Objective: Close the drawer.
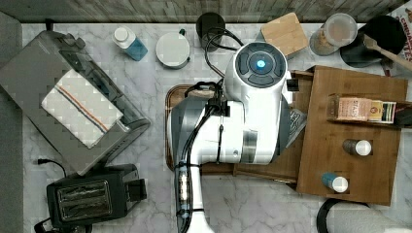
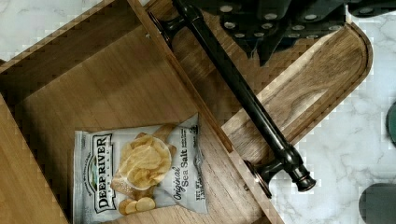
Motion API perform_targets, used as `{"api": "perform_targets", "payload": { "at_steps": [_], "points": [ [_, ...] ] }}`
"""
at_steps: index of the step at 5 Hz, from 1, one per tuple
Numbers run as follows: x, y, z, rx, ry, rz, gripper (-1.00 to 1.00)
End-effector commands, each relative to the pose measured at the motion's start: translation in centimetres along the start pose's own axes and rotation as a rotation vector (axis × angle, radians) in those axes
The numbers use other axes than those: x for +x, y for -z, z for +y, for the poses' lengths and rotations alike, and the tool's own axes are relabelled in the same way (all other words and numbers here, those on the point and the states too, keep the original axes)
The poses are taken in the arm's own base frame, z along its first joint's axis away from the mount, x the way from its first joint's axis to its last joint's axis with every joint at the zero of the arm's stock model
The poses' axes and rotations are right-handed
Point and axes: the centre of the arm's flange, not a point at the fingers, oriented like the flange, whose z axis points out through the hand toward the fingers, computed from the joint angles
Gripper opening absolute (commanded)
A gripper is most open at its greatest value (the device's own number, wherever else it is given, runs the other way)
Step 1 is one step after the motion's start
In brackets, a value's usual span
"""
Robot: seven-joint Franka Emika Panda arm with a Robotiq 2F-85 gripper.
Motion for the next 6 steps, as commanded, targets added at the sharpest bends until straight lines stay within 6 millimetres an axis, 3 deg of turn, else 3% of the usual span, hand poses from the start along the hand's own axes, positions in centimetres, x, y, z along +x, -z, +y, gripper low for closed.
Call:
{"api": "perform_targets", "payload": {
  "at_steps": [1,2,4,5,6],
  "points": [
    [-0.1,-0.5,0.1,-0.007,0.000,-0.008,-1.00],
    [-0.5,-1.6,-0.1,0.007,0.068,0.003,-1.00],
    [-5.1,-3.4,-4.2,0.103,0.305,0.072,-1.00],
    [-6.9,-5.1,-6.7,0.129,0.434,0.114,-1.00],
    [-7.1,-7.9,-7.6,0.147,0.603,0.126,-1.00]
  ]
}}
